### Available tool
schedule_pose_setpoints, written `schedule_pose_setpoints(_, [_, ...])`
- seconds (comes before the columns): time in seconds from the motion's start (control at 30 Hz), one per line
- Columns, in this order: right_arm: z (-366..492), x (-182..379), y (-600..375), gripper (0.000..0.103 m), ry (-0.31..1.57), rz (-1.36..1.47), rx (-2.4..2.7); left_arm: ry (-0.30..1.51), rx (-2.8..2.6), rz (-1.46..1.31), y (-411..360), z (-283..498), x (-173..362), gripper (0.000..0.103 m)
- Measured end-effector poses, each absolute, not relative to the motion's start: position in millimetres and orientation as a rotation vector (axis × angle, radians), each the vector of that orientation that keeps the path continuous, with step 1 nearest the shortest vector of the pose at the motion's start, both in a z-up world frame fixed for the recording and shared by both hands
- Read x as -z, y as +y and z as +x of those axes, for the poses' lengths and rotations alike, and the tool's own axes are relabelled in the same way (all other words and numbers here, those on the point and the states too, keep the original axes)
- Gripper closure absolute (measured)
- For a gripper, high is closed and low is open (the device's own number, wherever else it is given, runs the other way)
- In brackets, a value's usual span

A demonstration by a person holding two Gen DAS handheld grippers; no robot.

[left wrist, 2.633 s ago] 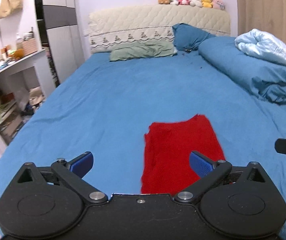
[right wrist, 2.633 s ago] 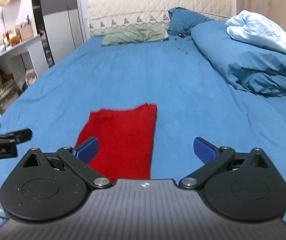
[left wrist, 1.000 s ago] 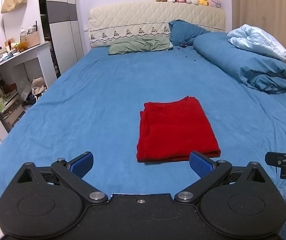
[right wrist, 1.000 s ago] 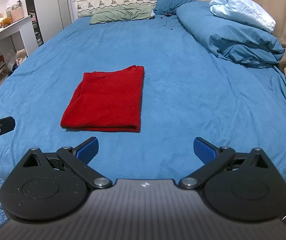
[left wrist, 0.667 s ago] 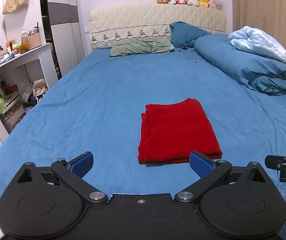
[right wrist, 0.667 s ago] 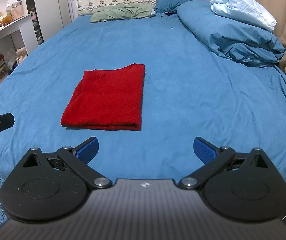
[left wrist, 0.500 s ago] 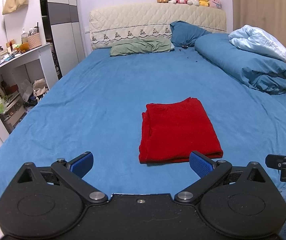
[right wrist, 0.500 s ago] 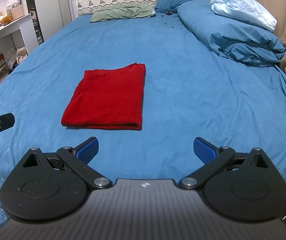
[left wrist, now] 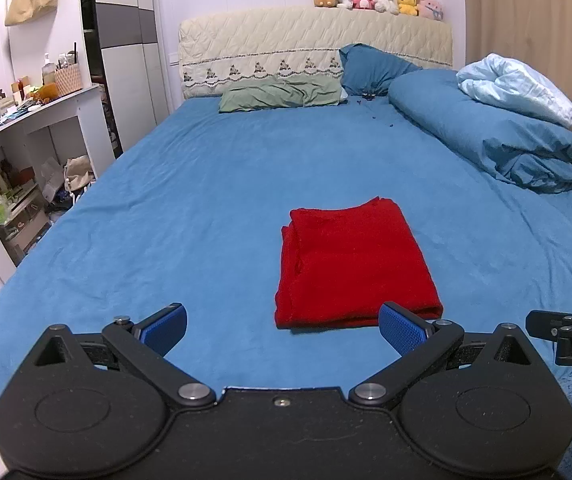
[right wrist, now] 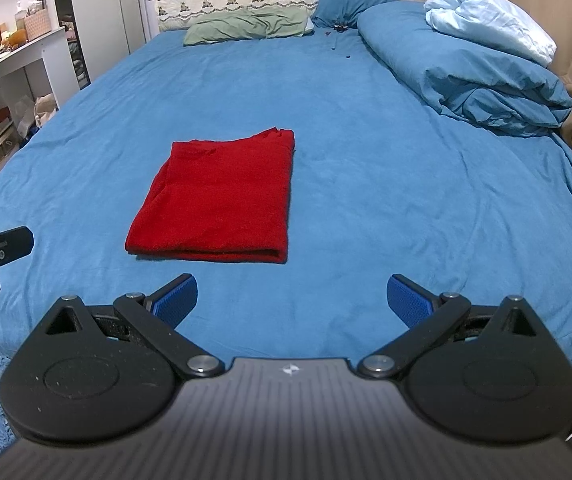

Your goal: Fold small clothes

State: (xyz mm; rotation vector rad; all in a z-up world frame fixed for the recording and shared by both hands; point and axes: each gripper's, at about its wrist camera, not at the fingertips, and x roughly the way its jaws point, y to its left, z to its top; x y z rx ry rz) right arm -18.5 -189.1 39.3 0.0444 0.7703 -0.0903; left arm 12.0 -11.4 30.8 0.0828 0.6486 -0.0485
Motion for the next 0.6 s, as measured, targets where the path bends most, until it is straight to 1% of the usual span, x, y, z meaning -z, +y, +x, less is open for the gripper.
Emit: schedule_pose_setpoints(0.6, [-16.9, -40.0, -189.1, 0.0, 0.769, 0.045, 0.092, 0.621, 0.057, 0.081, -6.3, 12.0, -27.3, 0.0])
